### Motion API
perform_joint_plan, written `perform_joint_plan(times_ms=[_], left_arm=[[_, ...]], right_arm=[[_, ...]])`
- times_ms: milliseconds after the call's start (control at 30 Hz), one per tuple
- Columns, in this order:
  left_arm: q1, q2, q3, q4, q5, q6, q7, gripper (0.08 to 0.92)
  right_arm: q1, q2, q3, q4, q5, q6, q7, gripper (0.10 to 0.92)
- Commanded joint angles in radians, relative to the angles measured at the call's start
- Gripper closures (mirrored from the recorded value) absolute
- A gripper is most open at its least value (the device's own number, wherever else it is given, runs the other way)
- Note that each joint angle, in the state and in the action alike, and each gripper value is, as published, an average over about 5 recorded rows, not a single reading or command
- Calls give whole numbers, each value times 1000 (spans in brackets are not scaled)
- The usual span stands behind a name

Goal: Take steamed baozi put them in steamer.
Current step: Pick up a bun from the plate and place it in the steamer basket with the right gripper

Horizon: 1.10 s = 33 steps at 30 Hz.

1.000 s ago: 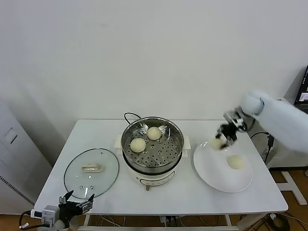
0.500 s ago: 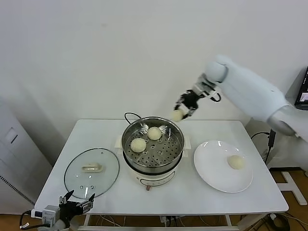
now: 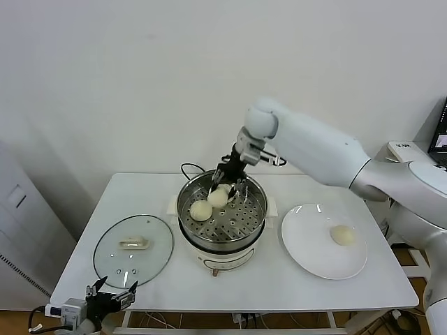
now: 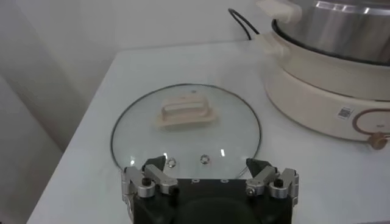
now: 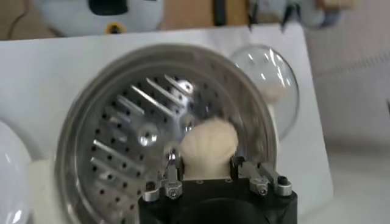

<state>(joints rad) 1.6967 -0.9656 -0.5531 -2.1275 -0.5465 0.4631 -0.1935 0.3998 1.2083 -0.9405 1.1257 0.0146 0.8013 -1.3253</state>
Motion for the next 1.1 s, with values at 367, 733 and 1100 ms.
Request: perform_joint_plan(times_ms=[367,733,1100], left_arm=[[-4,-1,5,-2,1,2,1,177],[-4,-2,4,0,1,2,1,177],[0,-2,4,0,1,1,1,177]], right_arm=[[-108,-22,-2,146,-213,71,-62,556],[-145,-7,15,144,-252,71,-60,490],[-105,-14,93,97,-256,70,-34,254]])
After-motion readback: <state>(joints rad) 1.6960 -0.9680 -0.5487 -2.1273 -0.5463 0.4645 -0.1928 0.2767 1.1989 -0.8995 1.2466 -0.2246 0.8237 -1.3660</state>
